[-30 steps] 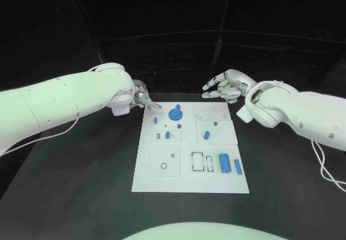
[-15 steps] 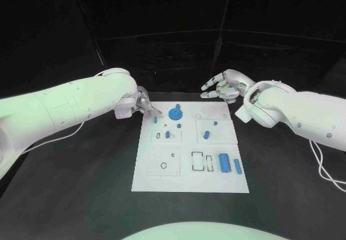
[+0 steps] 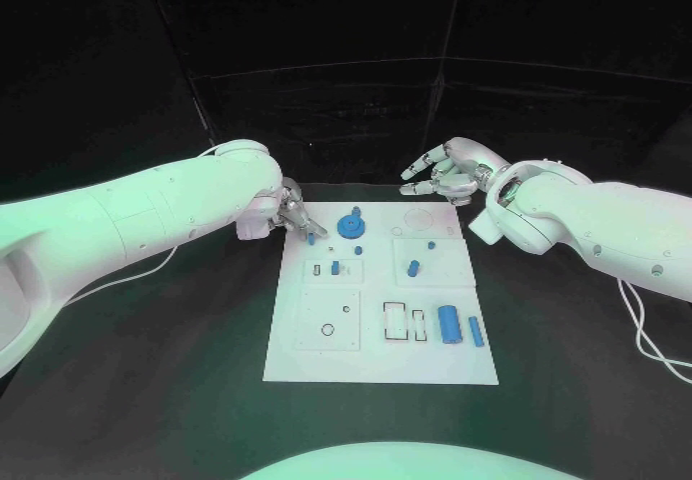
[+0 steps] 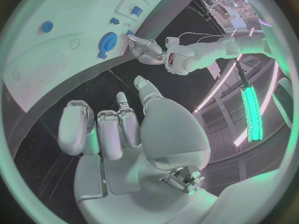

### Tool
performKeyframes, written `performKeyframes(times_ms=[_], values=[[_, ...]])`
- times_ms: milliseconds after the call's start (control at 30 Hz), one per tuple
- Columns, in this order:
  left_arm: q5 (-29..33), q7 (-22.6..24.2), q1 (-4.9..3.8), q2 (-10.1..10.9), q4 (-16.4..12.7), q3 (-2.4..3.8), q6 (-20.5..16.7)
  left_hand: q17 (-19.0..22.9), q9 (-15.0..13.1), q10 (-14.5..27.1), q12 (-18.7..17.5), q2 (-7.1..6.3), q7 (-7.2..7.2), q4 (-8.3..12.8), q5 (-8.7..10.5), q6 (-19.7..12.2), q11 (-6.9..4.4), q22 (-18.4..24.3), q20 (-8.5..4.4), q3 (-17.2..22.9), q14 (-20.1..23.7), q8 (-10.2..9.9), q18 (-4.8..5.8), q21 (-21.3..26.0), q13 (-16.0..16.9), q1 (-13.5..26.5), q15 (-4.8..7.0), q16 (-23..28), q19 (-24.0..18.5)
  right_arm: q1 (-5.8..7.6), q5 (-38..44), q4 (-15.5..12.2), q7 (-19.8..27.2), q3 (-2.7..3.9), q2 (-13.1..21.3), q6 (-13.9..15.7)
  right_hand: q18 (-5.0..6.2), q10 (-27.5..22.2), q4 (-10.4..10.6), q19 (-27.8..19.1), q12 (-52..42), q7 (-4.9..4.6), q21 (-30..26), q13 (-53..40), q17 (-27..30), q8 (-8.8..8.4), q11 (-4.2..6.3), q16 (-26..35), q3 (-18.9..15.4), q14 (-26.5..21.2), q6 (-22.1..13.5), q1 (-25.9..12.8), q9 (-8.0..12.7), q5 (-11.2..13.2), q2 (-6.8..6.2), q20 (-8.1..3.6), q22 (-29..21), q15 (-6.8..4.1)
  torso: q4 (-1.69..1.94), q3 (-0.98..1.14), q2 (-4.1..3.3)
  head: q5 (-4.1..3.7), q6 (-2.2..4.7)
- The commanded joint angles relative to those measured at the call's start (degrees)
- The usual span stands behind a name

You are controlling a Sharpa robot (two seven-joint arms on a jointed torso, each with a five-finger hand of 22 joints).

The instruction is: Assemble the parts on the task board

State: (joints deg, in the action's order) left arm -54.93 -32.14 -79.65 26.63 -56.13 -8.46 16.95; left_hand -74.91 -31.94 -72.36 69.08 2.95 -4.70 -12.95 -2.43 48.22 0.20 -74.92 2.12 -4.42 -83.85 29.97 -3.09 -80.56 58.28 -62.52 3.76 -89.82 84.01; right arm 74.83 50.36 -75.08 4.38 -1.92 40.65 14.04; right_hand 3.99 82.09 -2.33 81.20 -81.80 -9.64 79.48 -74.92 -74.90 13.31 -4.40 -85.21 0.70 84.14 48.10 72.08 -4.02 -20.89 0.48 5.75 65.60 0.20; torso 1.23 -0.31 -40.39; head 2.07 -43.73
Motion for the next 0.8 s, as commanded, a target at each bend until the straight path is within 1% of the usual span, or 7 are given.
performKeyframes(times_ms=[33, 200, 300, 400, 600, 700, 800], values=[[-0.48, 0.7, 0.08, -0.34, 0.24, 0.0, 1.11, -15.09, 0.12, -0.16, 0.22, 0.16, 0.02, 0.48, -0.3, 0.32, 0.08, -1.58, 0.21, 0.06, -6.15, 0.31, 0.25, -0.19, 0.01, -0.75, -0.13, -0.18, 2.21, 0.1, 0.07, -0.01, 0.62, 0.03, -0.08, -0.12, 0.57, -0.29, 0.17, -0.21, 0.26, 0.15, -0.26, -4.3, -5.42, 0.3, 0.0, 0.18, -0.19, 3.69, -0.38, -0.37, 0.07, -0.19, 0.35, -0.12, -0.09, -0.45, 0.06, -0.05, 0.01, -0.11, -0.05], [-0.49, 0.76, 0.21, -0.59, 0.52, 0.01, 0.79, -15.09, 0.29, -0.21, 0.32, 1.2, 0.17, 1.23, -0.31, 0.81, -0.04, -1.73, 0.13, 0.23, -6.15, 0.69, 0.28, -0.28, 0.02, -2.12, -0.03, -0.18, 2.25, 0.1, 0.07, -0.03, 0.56, 0.03, -0.04, -0.1, 0.57, -0.29, 0.17, -0.21, 0.26, 0.15, -0.26, -4.3, -5.42, 0.3, 0.0, 0.18, -0.19, 3.69, -0.38, -0.37, 0.07, -0.19, 0.35, -0.12, -0.09, -0.45, 0.06, 0.0, 0.04, -0.19, -0.07], [-0.49, 0.78, 0.24, -0.55, 0.61, 0.01, 0.61, -15.09, 0.33, -0.2, 0.32, 1.58, 0.21, 1.57, -0.31, 0.94, -0.08, -1.77, 0.1, 0.38, -6.15, 0.84, 0.29, -0.3, -0.01, -2.65, 0.0, -0.18, 2.25, 0.1, 0.07, -0.05, 0.5, 0.03, 0.01, -0.07, 0.57, -0.29, 0.17, -0.21, 0.26, 0.15, -0.26, -4.3, -5.42, 0.3, 0.0, 0.18, -0.19, 3.69, -0.38, -0.37, 0.07, -0.19, 0.35, -0.12, -0.09, -0.45, 0.05, -0.03, 0.05, -0.15, -0.14], [-0.49, 0.79, 0.24, -0.5, 0.61, 0.01, 0.54, -15.09, 0.35, -0.21, 0.33, 1.72, 0.23, 1.69, -0.31, 1.0, -0.1, -1.75, 0.09, 0.42, -6.15, 0.92, 0.28, -0.28, -0.01, -2.82, 0.01, -0.18, 2.25, 0.1, 0.07, -0.08, 0.46, 0.03, 0.03, -0.07, 0.56, -0.26, 0.2, -0.2, 0.23, 0.15, -0.25, -4.34, -5.41, 0.33, 0.0, 0.19, -0.16, 3.69, -0.39, -0.35, 0.07, -0.23, 0.45, -0.12, -0.05, -0.45, -0.03, -0.05, 0.01, -0.27, -0.1], [-0.49, 0.77, 0.25, -0.48, 0.46, 0.01, 0.48, -15.09, 0.35, -0.18, 0.3, 1.86, 0.27, 1.84, -0.31, 1.12, -0.12, -1.76, 0.07, 0.45, -6.15, 1.05, 0.28, -0.28, -0.08, -3.02, 0.03, -0.18, 2.25, 0.1, 0.07, -0.08, 0.39, 0.03, 0.06, -0.05, 0.56, -0.26, 0.2, -0.2, 0.23, 0.15, -0.25, -4.34, -5.41, 0.33, 0.0, 0.19, -0.16, 3.69, -0.39, -0.35, 0.07, -0.23, 0.45, -0.12, -0.05, -0.45, 0.11, -0.06, 0.05, -0.41, -0.14], [-0.49, 0.75, 0.25, -0.47, 0.38, 0.01, 0.46, -15.09, 0.29, -0.21, 0.34, 1.99, 0.35, 2.06, -0.31, 1.39, -0.19, -1.79, 0.04, 0.44, -6.15, 1.34, 0.29, -0.29, -0.05, -3.25, 0.07, -0.18, 2.25, 0.1, 0.07, -0.07, 0.37, 0.03, 0.06, -0.05, 0.56, -0.26, 0.2, -0.2, 0.23, 0.15, -0.25, -4.34, -5.41, 0.33, 0.0, 0.19, -0.16, 3.69, -0.39, -0.35, 0.07, -0.23, 0.45, -0.12, -0.05, -0.45, 0.16, -0.07, 0.03, -0.42, -0.19], [-0.49, 0.71, 0.25, -0.39, 0.31, 0.01, 0.4, -15.09, -0.1, -0.25, 0.41, 2.31, 0.61, 2.45, -0.3, 2.04, -0.37, -1.85, -0.05, 0.46, -6.15, 2.22, 0.29, -0.32, -0.02, -3.63, 0.22, -0.18, 2.26, 0.1, 0.07, -0.04, 0.36, 0.03, 0.03, -0.07, 0.56, -0.26, 0.2, -0.2, 0.23, 0.15, -0.25, -4.34, -5.41, 0.33, 0.0, 0.19, -0.16, 3.69, -0.39, -0.35, 0.07, -0.23, 0.45, -0.12, -0.05, -0.45, 0.15, -0.08, 0.06, -0.41, -0.24]])
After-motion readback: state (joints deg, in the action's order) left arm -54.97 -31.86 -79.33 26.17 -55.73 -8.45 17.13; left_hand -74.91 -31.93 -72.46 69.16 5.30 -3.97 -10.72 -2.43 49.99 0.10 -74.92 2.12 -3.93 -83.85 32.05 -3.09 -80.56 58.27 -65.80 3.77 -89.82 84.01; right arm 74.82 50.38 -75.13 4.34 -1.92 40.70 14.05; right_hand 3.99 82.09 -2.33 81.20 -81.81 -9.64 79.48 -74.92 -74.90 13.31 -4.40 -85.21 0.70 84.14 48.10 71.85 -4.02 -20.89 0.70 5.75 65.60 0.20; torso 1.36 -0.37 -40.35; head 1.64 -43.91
